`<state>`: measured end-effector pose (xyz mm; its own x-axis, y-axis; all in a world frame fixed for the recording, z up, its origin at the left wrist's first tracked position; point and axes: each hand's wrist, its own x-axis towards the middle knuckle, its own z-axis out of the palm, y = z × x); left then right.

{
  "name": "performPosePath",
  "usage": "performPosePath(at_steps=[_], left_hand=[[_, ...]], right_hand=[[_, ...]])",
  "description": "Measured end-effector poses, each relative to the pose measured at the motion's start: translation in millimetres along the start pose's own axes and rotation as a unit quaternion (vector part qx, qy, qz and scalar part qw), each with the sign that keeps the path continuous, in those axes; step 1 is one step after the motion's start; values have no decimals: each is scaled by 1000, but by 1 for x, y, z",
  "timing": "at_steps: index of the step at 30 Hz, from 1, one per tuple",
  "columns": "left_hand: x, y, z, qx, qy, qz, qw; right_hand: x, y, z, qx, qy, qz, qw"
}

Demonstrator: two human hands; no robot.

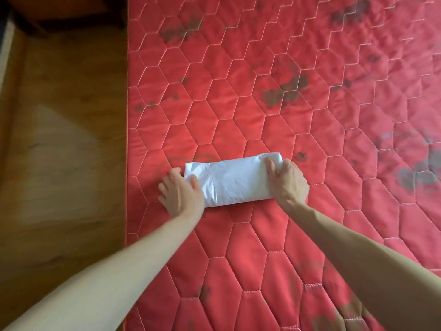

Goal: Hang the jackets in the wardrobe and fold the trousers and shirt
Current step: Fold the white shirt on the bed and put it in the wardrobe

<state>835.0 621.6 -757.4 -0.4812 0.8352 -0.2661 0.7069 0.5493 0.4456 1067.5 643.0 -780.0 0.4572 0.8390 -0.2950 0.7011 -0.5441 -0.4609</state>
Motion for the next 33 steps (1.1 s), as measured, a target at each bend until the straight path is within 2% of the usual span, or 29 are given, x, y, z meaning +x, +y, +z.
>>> performPosePath(at_steps=[2, 4, 5, 6, 9, 12, 14, 16, 18, 21, 25, 29, 33], left_hand=[[-14, 1, 7, 71, 69, 164, 981], [-20, -1, 16, 111, 49, 335, 934], [-21, -3, 22, 136, 23, 373, 918], [-22, -6, 28, 163, -10, 376, 912], [-17, -11, 43, 206, -56, 319, 924], [-13, -9, 52, 188, -43, 248, 949], [-16, 0, 52, 157, -17, 136, 978], [-18, 11, 48, 114, -1, -14, 993], [-17, 22, 41, 79, -27, -127, 988], [-7, 34, 33, 5, -68, -234, 970], [16, 28, 22, -97, -139, -269, 948], [23, 5, 10, -245, -185, -242, 921], [16, -5, -10, -325, -276, -218, 878]], right_hand=[[0, -5, 1, -25, 46, -39, 998], [3, -7, 1, -17, 63, -72, 995], [5, -7, 1, -17, 45, -90, 995], [9, -5, 2, -34, 21, -113, 993], [19, 2, 3, -78, -10, -161, 984], [26, -1, 2, -6, -23, -110, 994], [27, -3, 2, 14, -21, -76, 997], [24, -4, -2, 35, -23, -25, 999], [19, -4, -7, 68, -45, 22, 996], [12, 0, -11, 96, -71, 33, 992], [7, -4, -15, 150, -95, 49, 983], [-4, 4, -14, 231, -101, 54, 966], [-29, 14, -24, 317, -100, 79, 940]])
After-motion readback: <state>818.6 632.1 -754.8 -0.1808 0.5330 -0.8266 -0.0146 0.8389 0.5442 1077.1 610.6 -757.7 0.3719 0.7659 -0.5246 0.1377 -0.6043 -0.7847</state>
